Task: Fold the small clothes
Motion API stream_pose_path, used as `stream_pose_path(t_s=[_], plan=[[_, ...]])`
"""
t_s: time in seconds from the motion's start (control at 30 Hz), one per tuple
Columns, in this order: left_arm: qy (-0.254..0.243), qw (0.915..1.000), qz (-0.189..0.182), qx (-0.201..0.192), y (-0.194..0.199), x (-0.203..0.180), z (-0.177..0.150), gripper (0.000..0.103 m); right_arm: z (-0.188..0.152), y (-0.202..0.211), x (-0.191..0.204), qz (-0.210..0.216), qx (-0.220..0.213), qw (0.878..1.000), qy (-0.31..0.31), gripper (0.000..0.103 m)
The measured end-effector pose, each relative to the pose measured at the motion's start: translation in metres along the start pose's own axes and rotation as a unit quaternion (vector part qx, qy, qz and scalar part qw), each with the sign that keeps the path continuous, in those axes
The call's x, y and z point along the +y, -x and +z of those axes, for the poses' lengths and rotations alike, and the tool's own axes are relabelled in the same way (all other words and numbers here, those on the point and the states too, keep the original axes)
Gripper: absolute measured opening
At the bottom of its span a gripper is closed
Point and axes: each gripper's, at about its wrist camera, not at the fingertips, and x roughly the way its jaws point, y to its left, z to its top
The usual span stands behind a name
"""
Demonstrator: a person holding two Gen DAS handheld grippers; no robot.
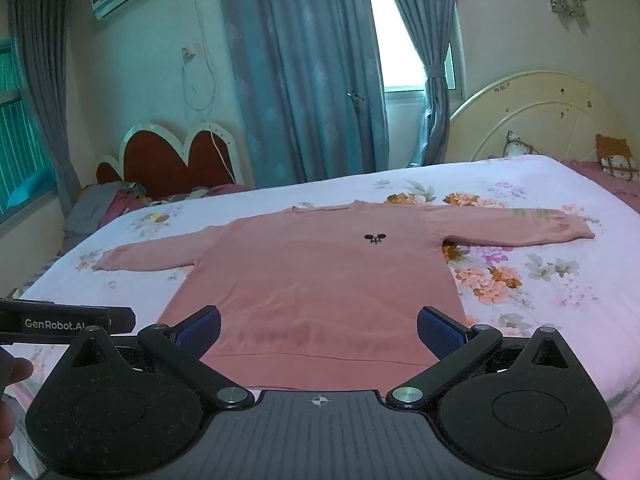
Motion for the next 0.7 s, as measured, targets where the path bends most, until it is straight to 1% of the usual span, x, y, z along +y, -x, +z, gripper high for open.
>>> stream_pose_path(t_s=[0.7], plan=[[0.001,1.0000,-0.002,0.001,-0.0032,0.0046,0.0019,0.103,0.0001,-0.0041,-0.0005,0.001,0.000,1.000,-0.005,0.103]])
